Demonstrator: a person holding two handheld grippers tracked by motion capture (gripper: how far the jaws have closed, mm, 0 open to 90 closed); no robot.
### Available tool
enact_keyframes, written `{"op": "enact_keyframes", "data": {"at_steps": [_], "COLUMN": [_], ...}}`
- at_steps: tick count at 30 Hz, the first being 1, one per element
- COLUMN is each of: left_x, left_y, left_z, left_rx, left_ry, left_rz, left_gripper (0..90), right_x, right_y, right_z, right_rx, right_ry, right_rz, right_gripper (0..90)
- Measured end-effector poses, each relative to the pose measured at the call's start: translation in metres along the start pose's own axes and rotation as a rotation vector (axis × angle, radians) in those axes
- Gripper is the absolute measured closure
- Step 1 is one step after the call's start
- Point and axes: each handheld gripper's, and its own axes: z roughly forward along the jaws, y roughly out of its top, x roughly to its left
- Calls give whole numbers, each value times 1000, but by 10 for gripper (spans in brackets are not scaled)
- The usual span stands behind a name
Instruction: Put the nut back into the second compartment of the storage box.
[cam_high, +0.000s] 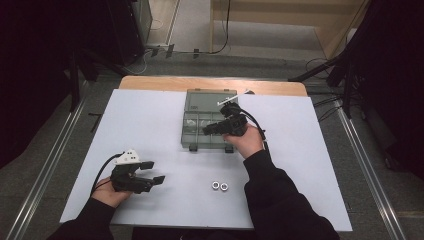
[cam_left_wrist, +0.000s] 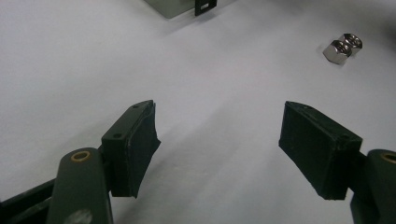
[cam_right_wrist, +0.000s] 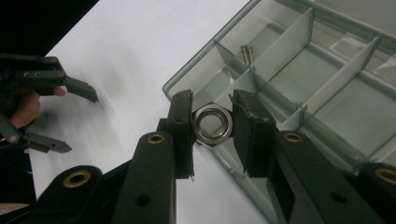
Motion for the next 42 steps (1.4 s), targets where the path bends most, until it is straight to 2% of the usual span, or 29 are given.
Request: {"op": "enact_keyframes", "data": {"at_steps": [10, 22, 31, 37, 38, 40, 42], "left_x": [1, 1, 1, 0, 0, 1, 1], "left_y": [-1, -6, -7, -8, -8, -8, -8], "left_z": [0, -4, -5, -5, -5, -6, -6], "left_rx": [7, 2, 3, 5, 7, 8, 8], "left_ry": [7, 20, 31, 30, 31, 33, 34], "left_rz": [-17, -21, -18, -20, -19, -19, -19], "left_gripper": [272, 272, 272, 272, 272, 272, 272], "right_x": [-13, -26, -37, -40, -40, -40, -38], "right_y": [14, 31, 34, 35, 35, 35, 35], "right_z": [11, 20, 34, 43, 46, 47, 45], "right_rx": [14, 2, 12, 29, 33, 31, 20], "right_ry": [-12, -60, -93, -100, -97, -78, -75], "right_rz": [13, 17, 35, 39, 38, 38, 36], "right_gripper": [712, 712, 711, 704, 689, 530, 469]}}
